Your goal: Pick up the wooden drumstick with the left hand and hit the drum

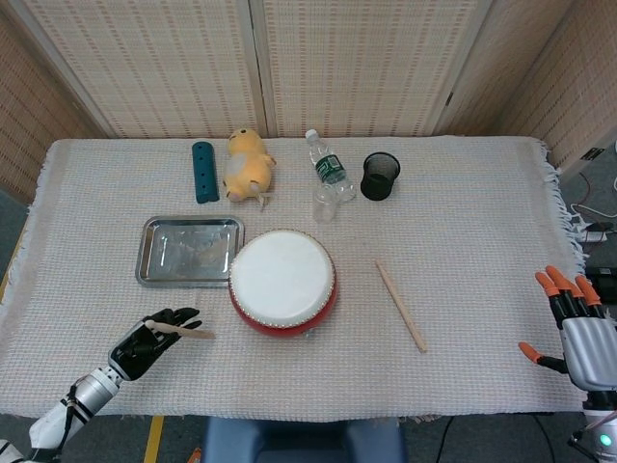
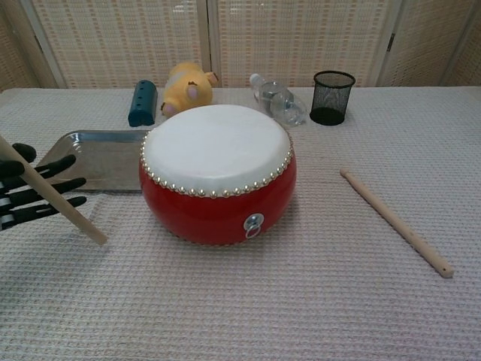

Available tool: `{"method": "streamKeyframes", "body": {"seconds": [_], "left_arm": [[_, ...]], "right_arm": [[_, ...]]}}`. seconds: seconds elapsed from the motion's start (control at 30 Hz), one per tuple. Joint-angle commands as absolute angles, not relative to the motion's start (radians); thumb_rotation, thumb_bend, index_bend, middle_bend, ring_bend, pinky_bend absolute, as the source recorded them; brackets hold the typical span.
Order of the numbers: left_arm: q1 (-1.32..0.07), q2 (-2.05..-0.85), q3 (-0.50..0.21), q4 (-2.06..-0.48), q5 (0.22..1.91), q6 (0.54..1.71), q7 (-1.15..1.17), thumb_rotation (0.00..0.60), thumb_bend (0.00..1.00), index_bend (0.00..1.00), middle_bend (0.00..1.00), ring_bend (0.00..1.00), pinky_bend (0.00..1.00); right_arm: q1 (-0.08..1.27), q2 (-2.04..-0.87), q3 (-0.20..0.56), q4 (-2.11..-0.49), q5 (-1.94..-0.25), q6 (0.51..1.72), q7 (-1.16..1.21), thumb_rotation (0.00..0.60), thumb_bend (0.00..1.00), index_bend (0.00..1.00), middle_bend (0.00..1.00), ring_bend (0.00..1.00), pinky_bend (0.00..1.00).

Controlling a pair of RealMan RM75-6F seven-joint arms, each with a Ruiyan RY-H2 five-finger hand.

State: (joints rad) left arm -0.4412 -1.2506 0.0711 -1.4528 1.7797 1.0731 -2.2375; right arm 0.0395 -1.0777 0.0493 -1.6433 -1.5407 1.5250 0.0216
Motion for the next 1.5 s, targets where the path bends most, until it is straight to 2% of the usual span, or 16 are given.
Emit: {"method": "streamKeyframes", "body": {"seconds": [0.03,0.17,0.37,0.63,0.77,0.9,1.1,1.3,1.5], "left_arm": [[-0.494,-1.287,0.143,-1.336,1.813,1.133,-2.438,0.600,0.39,0.59,0.30,0.12,0.12],[-0.518,-1.320,0.182,-1.262,1.820,1.152,-2.562,0.600,0.38,0.58,0.30,0.13,0.13],[-0.533,-1.352,0.201,-1.228,1.763,1.122,-2.548,0.600,0.39,0.56,0.31,0.17,0.15],[-0.519,-1.373,0.176,-1.263,1.649,1.081,-2.381,0.600,0.39,0.52,0.38,0.29,0.27],[-0.510,-1.380,0.160,-1.281,1.613,1.076,-2.320,0.600,0.38,0.52,0.40,0.31,0.29],[-0.495,-1.392,0.141,-1.303,1.583,1.084,-2.213,0.600,0.39,0.52,0.43,0.35,0.37],[-0.478,-1.412,0.132,-1.332,1.587,1.110,-2.036,0.600,0.39,0.51,0.46,0.40,0.39],[-0.473,-1.420,0.129,-1.374,1.600,1.121,-1.861,0.600,0.38,0.51,0.47,0.40,0.39],[-0.478,-1.425,0.131,-1.408,1.619,1.125,-1.782,0.600,0.35,0.52,0.48,0.43,0.39]], "right_arm": [[0.038,-1.076,0.049,-1.645,-1.540,1.527,0.020,0.600,0.06,0.00,0.00,0.00,0.00],[0.035,-1.074,0.049,-1.647,-1.540,1.530,0.020,0.600,0.06,0.00,0.00,0.00,0.00],[0.033,-1.076,0.048,-1.646,-1.537,1.529,0.019,0.600,0.06,0.00,0.00,0.00,0.00],[0.032,-1.074,0.046,-1.647,-1.534,1.525,0.021,0.600,0.06,0.00,0.00,0.00,0.00],[0.030,-1.073,0.045,-1.646,-1.533,1.525,0.023,0.600,0.06,0.00,0.00,0.00,0.00],[0.028,-1.071,0.045,-1.645,-1.533,1.527,0.026,0.600,0.06,0.00,0.00,0.00,0.00],[0.028,-1.069,0.044,-1.644,-1.534,1.526,0.029,0.600,0.06,0.00,0.00,0.00,0.00],[0.028,-1.069,0.044,-1.643,-1.534,1.523,0.033,0.600,0.06,0.00,0.00,0.00,0.00],[0.025,-1.069,0.043,-1.638,-1.535,1.528,0.039,0.600,0.06,0.00,0.00,0.00,0.00]]}}
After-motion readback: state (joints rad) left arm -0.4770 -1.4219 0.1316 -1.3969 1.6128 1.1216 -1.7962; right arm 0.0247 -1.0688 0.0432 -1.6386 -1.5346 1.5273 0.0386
